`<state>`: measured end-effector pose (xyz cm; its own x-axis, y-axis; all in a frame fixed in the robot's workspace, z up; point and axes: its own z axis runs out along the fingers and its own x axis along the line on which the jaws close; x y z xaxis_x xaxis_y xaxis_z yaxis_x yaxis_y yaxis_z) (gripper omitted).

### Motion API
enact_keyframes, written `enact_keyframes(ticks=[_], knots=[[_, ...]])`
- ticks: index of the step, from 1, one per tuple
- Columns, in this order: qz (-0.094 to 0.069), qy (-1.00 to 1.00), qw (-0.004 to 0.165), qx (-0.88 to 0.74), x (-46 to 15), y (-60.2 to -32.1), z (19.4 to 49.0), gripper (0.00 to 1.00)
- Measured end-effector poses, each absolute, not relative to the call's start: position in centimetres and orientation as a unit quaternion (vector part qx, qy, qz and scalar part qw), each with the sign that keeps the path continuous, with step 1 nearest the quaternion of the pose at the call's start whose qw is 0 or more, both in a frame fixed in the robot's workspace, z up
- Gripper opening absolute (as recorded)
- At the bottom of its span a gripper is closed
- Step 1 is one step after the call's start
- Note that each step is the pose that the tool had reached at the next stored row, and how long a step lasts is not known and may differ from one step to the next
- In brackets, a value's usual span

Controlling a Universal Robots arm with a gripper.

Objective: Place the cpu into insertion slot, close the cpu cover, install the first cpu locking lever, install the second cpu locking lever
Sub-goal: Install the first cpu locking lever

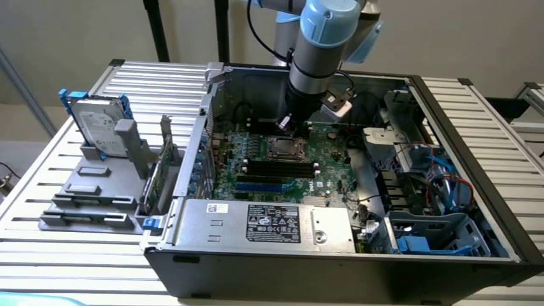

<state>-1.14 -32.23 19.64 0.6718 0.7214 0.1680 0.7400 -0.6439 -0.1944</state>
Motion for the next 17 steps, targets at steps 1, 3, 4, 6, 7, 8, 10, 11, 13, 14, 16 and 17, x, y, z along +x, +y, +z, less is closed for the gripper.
enact_keyframes(ticks=[1, 3, 4, 6, 7, 8, 10, 11, 13, 14, 16, 17], knots=[[-0.037, -0.403, 0.124, -0.906, -1.14, -32.23, 19.64, 0.11], [-0.037, -0.403, 0.124, -0.906, -1.14, -32.23, 19.64, 0.11], [-0.036, -0.403, 0.125, -0.906, -1.13, -32.23, 19.64, 0.11], [-0.036, -0.403, 0.125, -0.906, -1.12, -32.23, 19.63, 0.11], [-0.037, -0.403, 0.126, -0.906, -1.12, -32.23, 19.64, 0.11], [-0.037, -0.403, 0.126, -0.906, -1.12, -32.24, 19.64, 0.11], [-0.037, -0.403, 0.127, -0.906, -1.10, -32.24, 19.64, 0.11], [-0.037, -0.403, 0.127, -0.906, -1.10, -32.24, 19.64, 0.11], [-0.037, -0.403, 0.127, -0.906, -1.09, -32.25, 19.64, 0.11], [-0.037, -0.403, 0.127, -0.906, -1.09, -32.26, 19.63, 0.11], [-0.037, -0.403, 0.128, -0.905, -1.08, -32.27, 19.62, 0.11], [-0.037, -0.403, 0.128, -0.905, -1.09, -32.27, 19.62, 0.11]])
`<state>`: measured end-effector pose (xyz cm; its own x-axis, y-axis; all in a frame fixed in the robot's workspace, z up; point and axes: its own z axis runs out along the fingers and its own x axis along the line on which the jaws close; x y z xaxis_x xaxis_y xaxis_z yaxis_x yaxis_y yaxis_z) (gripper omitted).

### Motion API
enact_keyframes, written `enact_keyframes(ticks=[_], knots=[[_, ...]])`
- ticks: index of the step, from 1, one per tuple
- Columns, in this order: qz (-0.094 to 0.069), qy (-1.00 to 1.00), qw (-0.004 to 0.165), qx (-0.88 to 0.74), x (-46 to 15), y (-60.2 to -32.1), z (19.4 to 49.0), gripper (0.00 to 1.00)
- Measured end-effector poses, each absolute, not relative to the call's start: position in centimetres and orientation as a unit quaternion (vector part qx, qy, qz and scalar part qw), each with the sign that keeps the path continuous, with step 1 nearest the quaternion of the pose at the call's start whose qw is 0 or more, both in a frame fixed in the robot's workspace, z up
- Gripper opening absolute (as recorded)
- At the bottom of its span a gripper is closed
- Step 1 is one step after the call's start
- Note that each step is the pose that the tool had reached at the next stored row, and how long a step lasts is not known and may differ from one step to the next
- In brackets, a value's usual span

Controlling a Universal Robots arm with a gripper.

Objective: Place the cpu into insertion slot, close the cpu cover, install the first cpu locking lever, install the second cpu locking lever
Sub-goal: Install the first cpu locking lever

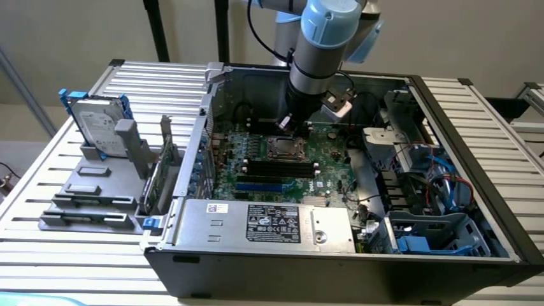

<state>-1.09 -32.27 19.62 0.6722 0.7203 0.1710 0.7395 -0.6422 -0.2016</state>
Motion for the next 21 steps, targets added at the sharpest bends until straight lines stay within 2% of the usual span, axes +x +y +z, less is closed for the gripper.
enact_keyframes(ticks=[21], knots=[[-0.041, -0.405, 0.137, -0.903, -1.09, -32.32, 19.39, 0.11]])
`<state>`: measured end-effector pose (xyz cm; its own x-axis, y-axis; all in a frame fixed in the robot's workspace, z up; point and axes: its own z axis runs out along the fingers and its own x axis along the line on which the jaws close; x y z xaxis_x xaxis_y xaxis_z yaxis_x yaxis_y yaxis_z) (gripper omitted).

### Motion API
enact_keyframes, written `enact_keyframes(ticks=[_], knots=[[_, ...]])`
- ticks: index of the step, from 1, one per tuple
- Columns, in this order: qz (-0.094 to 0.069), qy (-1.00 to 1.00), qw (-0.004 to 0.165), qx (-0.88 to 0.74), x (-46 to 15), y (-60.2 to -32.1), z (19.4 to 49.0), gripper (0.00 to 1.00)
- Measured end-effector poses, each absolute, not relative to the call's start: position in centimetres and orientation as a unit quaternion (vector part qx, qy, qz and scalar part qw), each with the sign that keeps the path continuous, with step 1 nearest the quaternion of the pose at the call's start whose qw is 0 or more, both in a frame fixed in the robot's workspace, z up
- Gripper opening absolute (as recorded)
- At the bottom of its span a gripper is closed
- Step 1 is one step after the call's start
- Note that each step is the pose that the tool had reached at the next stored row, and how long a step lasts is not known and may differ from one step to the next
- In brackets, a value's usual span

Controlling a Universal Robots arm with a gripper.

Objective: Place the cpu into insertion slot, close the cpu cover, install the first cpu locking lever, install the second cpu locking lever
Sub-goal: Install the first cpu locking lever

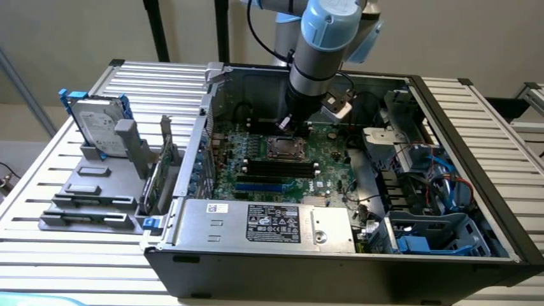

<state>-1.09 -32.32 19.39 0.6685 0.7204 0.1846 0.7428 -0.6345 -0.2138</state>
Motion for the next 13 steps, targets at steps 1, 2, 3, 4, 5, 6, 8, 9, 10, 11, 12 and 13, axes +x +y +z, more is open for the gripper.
enact_keyframes(ticks=[1, 2, 3, 4, 5, 6, 8, 9, 10, 11, 12, 13], knots=[[-0.041, -0.405, 0.137, -0.903, -1.09, -32.32, 19.38, 0.11], [-0.042, -0.405, 0.138, -0.903, -1.08, -32.32, 19.38, 0.11], [-0.042, -0.405, 0.139, -0.903, -1.09, -32.32, 19.38, 0.11], [-0.042, -0.405, 0.139, -0.903, -1.08, -32.31, 19.38, 0.11], [-0.042, -0.405, 0.140, -0.902, -1.08, -32.31, 19.38, 0.11], [-0.042, -0.405, 0.140, -0.902, -1.08, -32.31, 19.38, 0.11], [-0.043, -0.405, 0.140, -0.902, -1.08, -32.30, 19.46, 0.11], [-0.043, -0.405, 0.141, -0.902, -1.07, -32.29, 19.56, 0.11], [-0.042, -0.405, 0.140, -0.902, -1.07, -32.31, 19.76, 0.11], [-0.041, -0.405, 0.140, -0.902, -1.08, -32.35, 19.97, 0.11], [-0.041, -0.405, 0.140, -0.902, -1.08, -32.39, 20.14, 0.11], [-0.041, -0.405, 0.141, -0.903, -1.08, -32.44, 20.29, 0.11]])
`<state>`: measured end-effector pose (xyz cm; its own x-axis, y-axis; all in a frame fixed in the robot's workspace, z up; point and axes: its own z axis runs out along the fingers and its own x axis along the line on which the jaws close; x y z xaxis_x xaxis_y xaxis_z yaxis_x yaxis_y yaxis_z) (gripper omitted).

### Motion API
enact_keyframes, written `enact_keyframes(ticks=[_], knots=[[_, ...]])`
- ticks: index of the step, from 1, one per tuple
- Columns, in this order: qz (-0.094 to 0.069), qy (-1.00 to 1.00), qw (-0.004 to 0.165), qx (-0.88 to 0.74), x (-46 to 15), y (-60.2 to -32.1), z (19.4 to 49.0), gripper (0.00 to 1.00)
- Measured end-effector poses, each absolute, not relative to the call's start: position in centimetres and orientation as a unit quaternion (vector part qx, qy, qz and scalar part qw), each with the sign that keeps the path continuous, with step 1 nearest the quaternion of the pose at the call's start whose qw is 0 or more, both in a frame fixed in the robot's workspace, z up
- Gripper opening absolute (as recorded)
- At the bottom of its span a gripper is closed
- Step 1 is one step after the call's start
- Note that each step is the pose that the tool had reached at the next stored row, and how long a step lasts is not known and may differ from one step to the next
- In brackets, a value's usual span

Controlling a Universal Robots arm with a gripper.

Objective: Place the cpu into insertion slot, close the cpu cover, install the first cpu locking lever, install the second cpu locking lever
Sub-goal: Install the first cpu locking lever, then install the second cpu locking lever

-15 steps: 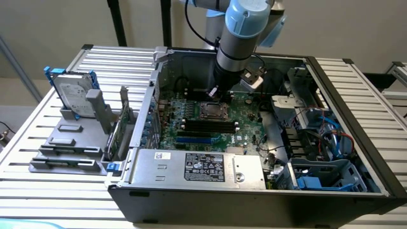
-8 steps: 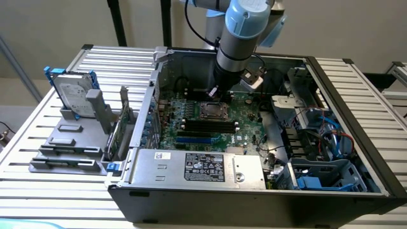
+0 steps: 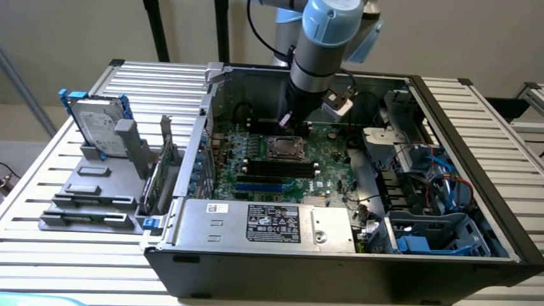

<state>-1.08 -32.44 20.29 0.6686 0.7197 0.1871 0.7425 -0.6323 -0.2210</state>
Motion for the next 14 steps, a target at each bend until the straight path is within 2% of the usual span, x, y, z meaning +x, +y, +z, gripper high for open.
enact_keyframes(ticks=[14], knots=[[-0.040, -0.405, 0.141, -0.902, -2.05, -32.97, 20.69, 0.11]])
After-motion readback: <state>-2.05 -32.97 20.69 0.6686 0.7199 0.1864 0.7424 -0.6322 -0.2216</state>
